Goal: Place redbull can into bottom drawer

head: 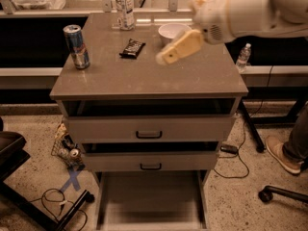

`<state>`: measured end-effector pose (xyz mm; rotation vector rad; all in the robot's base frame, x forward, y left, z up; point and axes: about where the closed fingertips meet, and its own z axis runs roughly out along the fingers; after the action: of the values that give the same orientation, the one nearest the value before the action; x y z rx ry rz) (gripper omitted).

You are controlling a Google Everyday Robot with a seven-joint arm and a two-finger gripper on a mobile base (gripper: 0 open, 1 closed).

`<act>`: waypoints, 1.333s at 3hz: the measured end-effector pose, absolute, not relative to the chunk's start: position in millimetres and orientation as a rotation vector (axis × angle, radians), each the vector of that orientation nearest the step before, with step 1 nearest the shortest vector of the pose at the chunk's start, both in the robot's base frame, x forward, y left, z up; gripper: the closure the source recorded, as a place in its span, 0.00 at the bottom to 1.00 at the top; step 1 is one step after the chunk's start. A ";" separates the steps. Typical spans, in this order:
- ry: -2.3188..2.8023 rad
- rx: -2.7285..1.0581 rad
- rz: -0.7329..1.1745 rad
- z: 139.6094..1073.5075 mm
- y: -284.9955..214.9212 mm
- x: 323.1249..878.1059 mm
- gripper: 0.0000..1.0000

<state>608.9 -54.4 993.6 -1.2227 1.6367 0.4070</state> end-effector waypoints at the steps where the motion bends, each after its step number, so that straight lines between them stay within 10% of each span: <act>1: 1.604 -1.153 0.509 970.6 5.4 642.3 0.00; 4: 1.441 -1.059 0.757 941.0 134.1 703.8 0.00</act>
Offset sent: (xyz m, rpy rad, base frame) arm 0.0857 0.1553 -0.0650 0.3155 0.0774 0.0428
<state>703.8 134.1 941.0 -1.0586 1.4408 0.7573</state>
